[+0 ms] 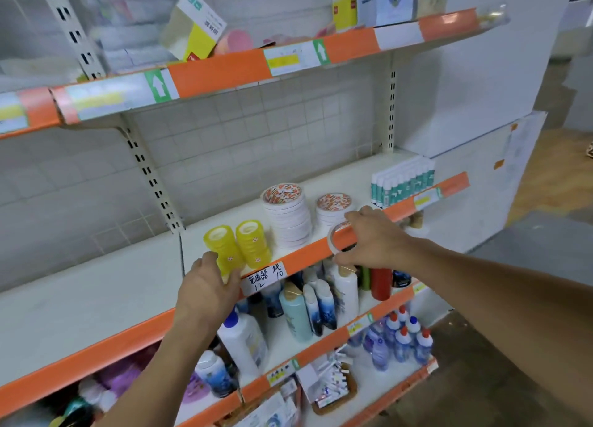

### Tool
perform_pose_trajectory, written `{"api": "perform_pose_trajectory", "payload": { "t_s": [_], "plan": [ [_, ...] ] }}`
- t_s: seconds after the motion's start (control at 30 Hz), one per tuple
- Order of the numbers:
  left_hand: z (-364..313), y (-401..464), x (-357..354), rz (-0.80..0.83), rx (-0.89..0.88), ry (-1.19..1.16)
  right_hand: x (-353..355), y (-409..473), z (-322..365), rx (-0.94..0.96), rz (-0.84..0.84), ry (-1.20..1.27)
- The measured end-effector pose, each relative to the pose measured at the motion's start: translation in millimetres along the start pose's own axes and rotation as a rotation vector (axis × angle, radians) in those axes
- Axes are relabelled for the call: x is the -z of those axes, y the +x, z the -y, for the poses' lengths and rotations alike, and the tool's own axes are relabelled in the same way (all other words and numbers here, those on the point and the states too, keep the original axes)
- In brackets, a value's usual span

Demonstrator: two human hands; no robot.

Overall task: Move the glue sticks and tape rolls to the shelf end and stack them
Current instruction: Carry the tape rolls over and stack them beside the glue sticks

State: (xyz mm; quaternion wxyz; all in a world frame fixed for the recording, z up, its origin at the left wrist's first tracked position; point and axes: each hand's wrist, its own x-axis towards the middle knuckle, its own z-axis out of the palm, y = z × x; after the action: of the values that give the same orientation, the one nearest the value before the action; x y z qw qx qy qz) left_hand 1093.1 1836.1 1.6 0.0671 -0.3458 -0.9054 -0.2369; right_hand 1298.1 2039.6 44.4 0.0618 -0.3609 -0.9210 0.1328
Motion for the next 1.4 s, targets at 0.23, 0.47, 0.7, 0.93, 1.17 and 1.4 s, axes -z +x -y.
{"api": "perform_pose_trajectory", "payload": {
  "t_s": [0.23,0.47,0.7,0.93,1.17,1.4],
  "plan": [
    [-24.3,3.8,-10.2,0.011,-0.027,0.056,2.6,23.3,-22.2,0.012,-0.014,0.025],
    [-63.2,-0.7,-24.5,-0.01,-0.187,0.276,13.3,64.9,-38.8,0.129,0.002,0.027],
    [-103.4,-4.1,-41.0,-0.082,-0.159,0.241,24.3,113.8,-51.4,0.28,0.053,0.014],
    [-142.9,-4.7,-60.9,-0.04,-0.131,0.329,18.1,133.9,-61.1,0.398,0.099,-0.038],
    [-153.7,-2.5,-67.1,0.039,-0.016,0.342,20.7,152.9,-63.8,0.393,0.095,0.013],
    [-157.6,-5.1,-70.2,0.037,0.043,0.325,8.8,163.9,-60.7,0.399,0.112,0.028]
  ]
}}
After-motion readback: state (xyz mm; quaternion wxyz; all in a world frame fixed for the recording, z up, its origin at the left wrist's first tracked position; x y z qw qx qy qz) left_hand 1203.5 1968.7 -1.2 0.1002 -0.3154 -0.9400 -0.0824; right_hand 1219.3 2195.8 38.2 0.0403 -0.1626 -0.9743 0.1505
